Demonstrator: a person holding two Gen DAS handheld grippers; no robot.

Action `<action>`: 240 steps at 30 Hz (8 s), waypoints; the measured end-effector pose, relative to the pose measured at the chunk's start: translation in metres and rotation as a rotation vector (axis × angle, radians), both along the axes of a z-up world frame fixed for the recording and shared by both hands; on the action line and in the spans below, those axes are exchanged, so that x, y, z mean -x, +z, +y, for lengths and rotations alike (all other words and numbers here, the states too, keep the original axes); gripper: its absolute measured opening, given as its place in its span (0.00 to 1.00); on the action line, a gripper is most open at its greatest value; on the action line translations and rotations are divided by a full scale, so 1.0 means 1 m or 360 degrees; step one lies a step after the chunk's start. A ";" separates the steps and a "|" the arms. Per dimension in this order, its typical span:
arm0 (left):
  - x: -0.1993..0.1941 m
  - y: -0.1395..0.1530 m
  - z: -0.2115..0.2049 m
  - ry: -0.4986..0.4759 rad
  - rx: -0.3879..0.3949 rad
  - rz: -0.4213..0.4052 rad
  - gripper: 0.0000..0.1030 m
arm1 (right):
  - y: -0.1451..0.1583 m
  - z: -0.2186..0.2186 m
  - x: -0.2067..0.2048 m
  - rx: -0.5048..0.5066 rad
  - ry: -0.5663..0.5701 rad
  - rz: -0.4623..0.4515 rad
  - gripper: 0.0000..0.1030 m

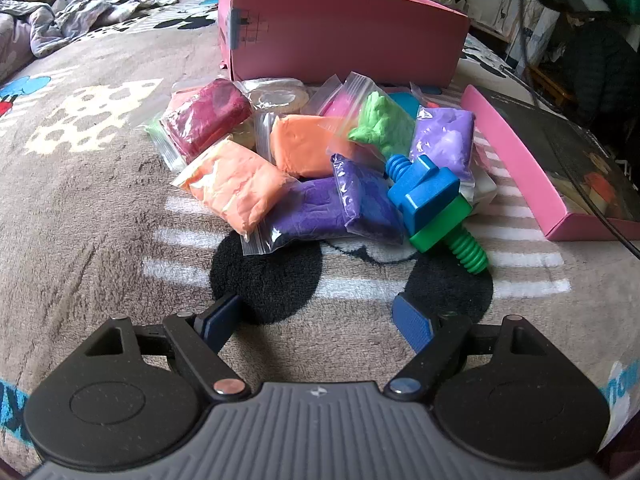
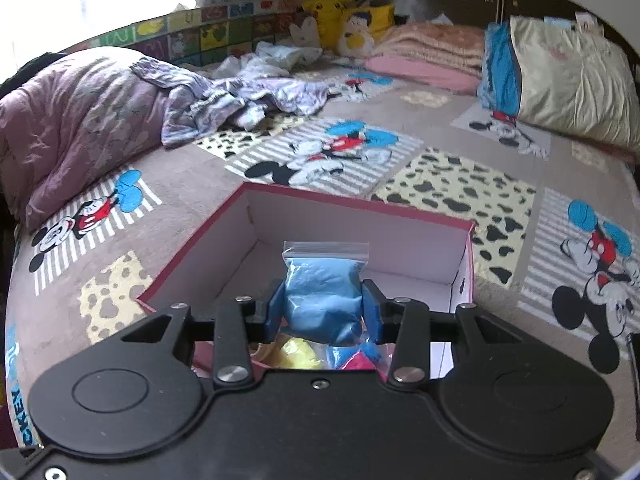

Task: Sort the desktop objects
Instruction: 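Open the right gripper to drop the blue bag into the box, then grasp one edge of the photo-printed pink lid with right while left grasps the opposite edge, then lift the pink lid off the bed with both grippers, then carry the lid over the pink box and lower it onto the box with both grippers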

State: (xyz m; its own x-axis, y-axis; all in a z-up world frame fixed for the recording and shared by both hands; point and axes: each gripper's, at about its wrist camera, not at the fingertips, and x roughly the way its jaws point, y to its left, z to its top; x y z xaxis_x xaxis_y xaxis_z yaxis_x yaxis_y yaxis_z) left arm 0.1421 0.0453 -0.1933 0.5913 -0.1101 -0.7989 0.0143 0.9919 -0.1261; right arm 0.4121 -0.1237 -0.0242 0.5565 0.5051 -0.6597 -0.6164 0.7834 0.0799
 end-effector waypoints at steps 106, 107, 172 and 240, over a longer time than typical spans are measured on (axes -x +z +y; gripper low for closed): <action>-0.057 0.060 -0.153 -0.0644 0.0312 -0.0138 0.82 | -0.122 -0.332 0.274 -0.0667 -0.0838 0.0052 0.90; -0.054 0.063 -0.148 -0.0635 0.0323 -0.0141 0.82 | -0.119 -0.329 0.278 -0.0686 -0.0832 0.0049 0.90; -0.130 0.125 0.061 -0.0128 0.0188 -0.0452 0.83 | -0.032 -0.111 0.084 -0.0790 -0.0226 -0.0018 0.90; -0.247 0.105 0.035 0.0087 -0.0076 -0.0569 0.88 | -0.082 -0.119 -0.004 -0.0950 -0.0570 0.0274 0.96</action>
State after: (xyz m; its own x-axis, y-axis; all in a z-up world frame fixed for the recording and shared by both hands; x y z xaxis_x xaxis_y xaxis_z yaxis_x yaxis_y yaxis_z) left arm 0.3892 0.0798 -0.0882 0.8382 -0.0386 -0.5440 -0.0038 0.9971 -0.0765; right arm 0.4157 -0.2422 -0.1062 0.6685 0.6131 -0.4209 -0.2700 0.7274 0.6308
